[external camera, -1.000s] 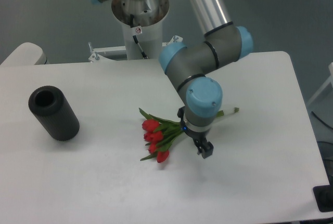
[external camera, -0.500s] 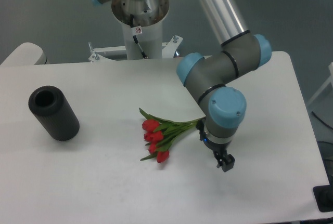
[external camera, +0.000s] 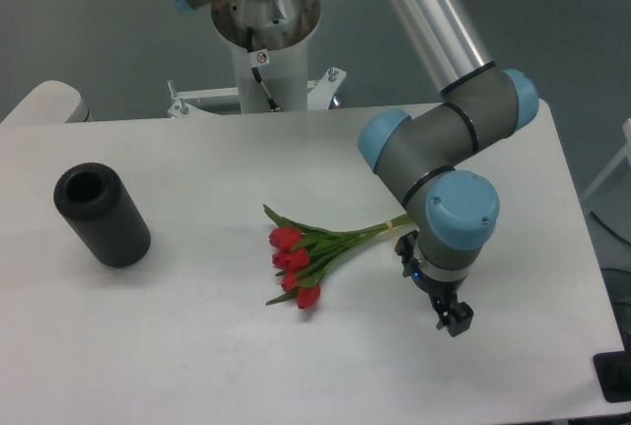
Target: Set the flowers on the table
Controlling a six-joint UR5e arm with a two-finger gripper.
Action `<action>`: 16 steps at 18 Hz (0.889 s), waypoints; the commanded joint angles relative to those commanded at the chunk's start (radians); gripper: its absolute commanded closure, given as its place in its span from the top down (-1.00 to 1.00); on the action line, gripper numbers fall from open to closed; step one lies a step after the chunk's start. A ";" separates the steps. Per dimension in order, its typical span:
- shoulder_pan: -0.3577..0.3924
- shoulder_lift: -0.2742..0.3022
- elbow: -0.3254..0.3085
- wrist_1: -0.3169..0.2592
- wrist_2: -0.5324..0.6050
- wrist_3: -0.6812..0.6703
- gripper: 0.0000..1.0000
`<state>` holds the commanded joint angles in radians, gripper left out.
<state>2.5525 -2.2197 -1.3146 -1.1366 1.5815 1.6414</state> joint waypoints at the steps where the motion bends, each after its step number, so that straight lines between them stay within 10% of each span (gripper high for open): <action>1: 0.000 0.002 0.000 -0.002 0.003 0.000 1.00; 16: -0.003 0.006 -0.017 0.008 0.006 0.000 1.00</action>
